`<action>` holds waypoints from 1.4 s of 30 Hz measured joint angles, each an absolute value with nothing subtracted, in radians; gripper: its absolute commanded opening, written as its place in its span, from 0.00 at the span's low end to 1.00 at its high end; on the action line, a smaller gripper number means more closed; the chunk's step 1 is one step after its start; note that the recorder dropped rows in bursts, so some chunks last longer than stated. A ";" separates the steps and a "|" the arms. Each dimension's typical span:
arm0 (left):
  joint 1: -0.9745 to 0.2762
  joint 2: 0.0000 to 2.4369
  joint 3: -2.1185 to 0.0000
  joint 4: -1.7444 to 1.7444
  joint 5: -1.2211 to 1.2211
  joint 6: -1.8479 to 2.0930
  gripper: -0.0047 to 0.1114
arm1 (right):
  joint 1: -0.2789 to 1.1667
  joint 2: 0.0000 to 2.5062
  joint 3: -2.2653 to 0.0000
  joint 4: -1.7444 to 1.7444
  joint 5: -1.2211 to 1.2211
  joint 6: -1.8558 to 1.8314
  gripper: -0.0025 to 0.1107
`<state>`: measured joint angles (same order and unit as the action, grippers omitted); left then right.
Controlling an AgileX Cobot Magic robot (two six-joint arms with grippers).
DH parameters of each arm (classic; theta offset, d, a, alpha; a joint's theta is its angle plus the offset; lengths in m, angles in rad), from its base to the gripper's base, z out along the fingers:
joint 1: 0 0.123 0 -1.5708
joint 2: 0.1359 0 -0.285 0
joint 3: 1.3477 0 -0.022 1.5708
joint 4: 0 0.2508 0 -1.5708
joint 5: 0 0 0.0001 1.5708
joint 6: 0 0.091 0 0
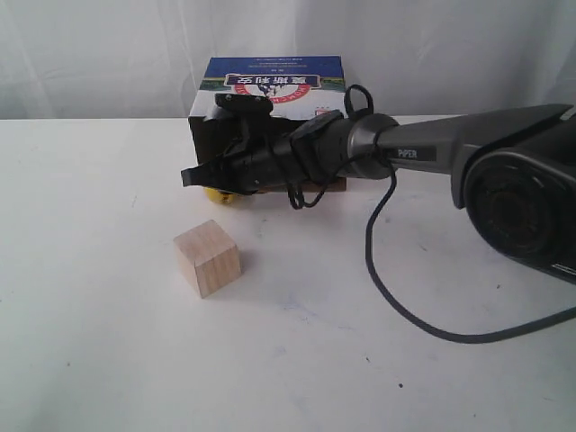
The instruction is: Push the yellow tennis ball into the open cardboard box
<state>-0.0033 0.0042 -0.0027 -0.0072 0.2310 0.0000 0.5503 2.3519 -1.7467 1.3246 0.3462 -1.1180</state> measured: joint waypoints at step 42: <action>-0.003 0.004 -0.003 -0.007 0.231 0.000 0.04 | 0.691 2.361 -1.781 1.332 0.261 -1.047 0.02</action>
<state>-0.0033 0.0042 -0.0027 -0.0072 0.2310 0.0000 0.6914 2.3611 -1.7815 1.3322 0.2613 -1.0465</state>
